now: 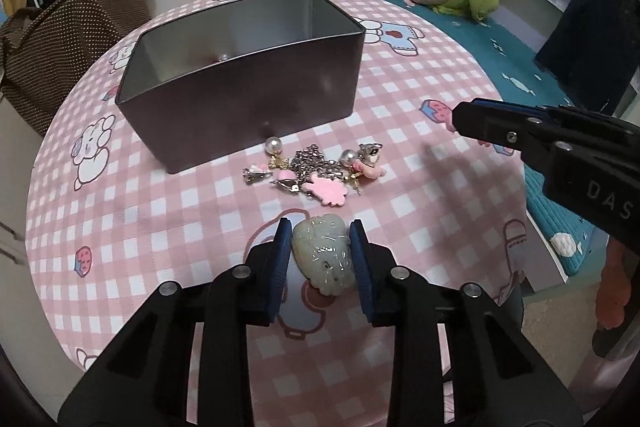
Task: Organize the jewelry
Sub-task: 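Grasp the jade pendant with the left tool while the right grasps a pink charm, then lower the jade pendant into the grey box and open the left tool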
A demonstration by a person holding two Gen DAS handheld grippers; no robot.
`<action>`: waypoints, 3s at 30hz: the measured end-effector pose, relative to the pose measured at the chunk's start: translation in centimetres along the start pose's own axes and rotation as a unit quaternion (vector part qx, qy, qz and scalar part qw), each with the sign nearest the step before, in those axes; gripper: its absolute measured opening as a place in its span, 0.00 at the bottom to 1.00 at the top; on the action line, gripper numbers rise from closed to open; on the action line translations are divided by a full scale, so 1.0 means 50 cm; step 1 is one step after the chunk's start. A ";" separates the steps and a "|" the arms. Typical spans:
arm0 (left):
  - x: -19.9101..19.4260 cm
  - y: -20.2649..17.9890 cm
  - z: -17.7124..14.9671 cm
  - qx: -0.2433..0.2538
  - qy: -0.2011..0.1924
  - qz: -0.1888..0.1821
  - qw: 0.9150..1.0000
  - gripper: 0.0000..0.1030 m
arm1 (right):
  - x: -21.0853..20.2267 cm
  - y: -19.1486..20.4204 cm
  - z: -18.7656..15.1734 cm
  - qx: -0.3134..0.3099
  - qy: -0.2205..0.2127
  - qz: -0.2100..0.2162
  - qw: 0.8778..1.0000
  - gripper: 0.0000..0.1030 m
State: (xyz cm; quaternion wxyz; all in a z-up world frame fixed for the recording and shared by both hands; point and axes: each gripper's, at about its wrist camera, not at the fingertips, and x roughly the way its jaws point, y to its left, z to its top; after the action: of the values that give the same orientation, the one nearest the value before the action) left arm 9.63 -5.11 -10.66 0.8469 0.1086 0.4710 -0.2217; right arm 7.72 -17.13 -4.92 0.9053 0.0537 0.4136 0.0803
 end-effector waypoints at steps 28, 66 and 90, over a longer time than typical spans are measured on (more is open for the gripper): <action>-0.104 0.099 0.140 -0.063 -0.098 -0.013 0.993 0.29 | -0.019 0.044 0.136 -0.024 -0.071 0.015 0.997 0.14; 0.143 0.110 0.279 -0.096 0.027 0.022 0.995 0.31 | 0.072 -0.063 0.152 0.031 -0.026 0.035 0.999 0.14; -0.031 0.160 0.222 -0.115 -0.066 0.026 0.991 0.56 | 0.028 0.056 0.173 -0.026 -0.054 0.039 0.997 0.14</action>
State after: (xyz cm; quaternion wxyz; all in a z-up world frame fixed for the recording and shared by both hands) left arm 21.06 -2.05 -3.65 0.8883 0.0083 0.4338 -0.1505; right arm 14.88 -14.38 0.15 0.9237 0.0502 0.3591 0.1238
